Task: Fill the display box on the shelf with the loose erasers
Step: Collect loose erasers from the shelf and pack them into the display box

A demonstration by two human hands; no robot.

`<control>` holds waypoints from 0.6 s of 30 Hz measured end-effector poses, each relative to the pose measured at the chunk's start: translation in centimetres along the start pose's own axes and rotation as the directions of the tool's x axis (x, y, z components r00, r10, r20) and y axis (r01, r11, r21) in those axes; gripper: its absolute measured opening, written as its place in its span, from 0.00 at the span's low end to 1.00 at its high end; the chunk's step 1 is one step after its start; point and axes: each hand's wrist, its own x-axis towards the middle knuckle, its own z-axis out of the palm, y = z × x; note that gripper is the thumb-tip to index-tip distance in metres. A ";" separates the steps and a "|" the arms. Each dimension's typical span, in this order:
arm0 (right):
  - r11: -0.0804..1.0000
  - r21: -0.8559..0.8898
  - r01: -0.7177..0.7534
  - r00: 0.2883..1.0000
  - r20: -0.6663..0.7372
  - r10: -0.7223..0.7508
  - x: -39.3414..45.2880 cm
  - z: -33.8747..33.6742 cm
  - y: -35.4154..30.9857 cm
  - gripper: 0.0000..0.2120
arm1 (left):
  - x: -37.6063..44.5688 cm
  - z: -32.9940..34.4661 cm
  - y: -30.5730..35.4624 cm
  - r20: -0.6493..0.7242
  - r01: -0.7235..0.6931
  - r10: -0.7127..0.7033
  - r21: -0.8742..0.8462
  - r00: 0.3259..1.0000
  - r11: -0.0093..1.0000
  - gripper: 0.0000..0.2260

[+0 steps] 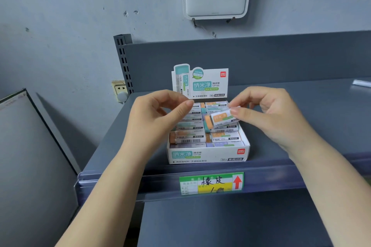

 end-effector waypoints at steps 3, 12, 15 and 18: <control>0.997 -0.074 -0.020 0.998 0.051 0.024 -0.4 -0.1 -0.1 0.07 | 0.1 -0.4 -0.6 0.008 0.017 -0.018 0.102 1.000 0.995 0.07; 0.946 -0.325 -0.005 0.994 0.102 0.040 -0.8 0.0 -0.6 0.09 | 0.0 -0.3 -1.2 0.046 0.020 -0.027 0.140 0.999 0.990 0.07; 0.933 -0.361 -0.004 0.996 0.082 0.036 -1.3 0.1 -0.7 0.09 | -0.1 -0.3 -1.2 0.061 0.002 -0.010 0.134 0.998 0.991 0.07; 0.917 -0.398 -0.005 0.999 0.042 0.024 -1.5 0.2 -0.5 0.10 | -0.2 -0.3 -1.1 0.066 -0.008 0.000 0.124 0.998 0.992 0.07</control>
